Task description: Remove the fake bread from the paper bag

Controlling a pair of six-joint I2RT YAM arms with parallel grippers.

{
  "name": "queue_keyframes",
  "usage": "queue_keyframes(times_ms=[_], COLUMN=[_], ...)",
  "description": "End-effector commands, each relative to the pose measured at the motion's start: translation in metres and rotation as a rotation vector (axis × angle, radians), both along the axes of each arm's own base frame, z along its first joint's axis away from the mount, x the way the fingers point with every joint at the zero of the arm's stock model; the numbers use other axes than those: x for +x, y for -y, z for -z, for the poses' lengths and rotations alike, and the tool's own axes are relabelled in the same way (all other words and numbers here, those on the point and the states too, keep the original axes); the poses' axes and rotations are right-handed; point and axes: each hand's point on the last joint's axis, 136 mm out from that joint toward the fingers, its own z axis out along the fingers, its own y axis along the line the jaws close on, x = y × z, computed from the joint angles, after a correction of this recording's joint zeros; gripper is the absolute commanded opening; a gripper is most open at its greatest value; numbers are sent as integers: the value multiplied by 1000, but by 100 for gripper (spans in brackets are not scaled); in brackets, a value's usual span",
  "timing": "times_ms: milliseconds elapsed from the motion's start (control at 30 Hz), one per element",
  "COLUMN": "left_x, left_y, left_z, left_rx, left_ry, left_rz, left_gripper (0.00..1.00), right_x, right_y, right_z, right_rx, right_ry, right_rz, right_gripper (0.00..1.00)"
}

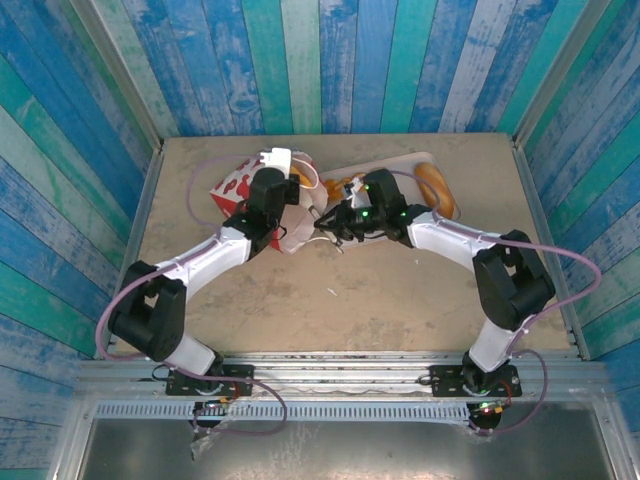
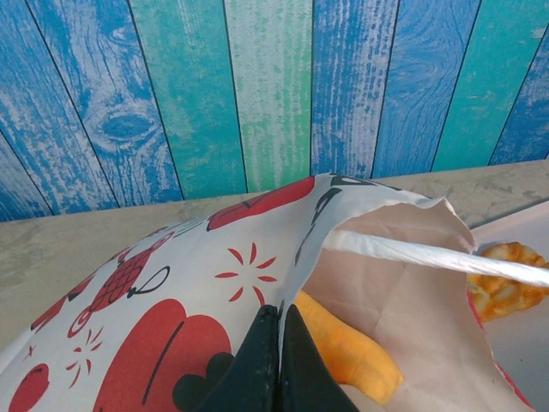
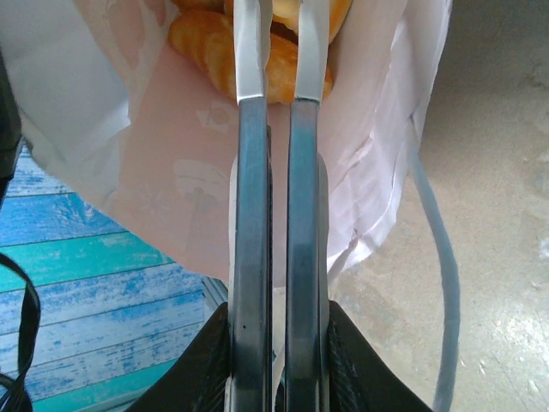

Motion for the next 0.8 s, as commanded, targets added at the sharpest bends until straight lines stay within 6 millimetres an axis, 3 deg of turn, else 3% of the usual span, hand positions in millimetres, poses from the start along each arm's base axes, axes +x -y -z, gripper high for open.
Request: queue_keyframes(times_ms=[0, 467, 767], left_x=[11, 20, 18], left_y=[0, -5, -8], left_z=[15, 9, 2], left_rx=[-22, -18, -10], left_ry=[-18, 10, 22], left_rz=[-43, -96, -103], left_gripper=[0, 0, 0], right_x=[-10, -38, -56], right_y=[3, 36, 83], right_z=[-32, -33, -32], right_rx=[39, -30, -53], right_ry=[68, 39, 26], right_rz=[-22, 26, 130], right_gripper=[1, 1, 1])
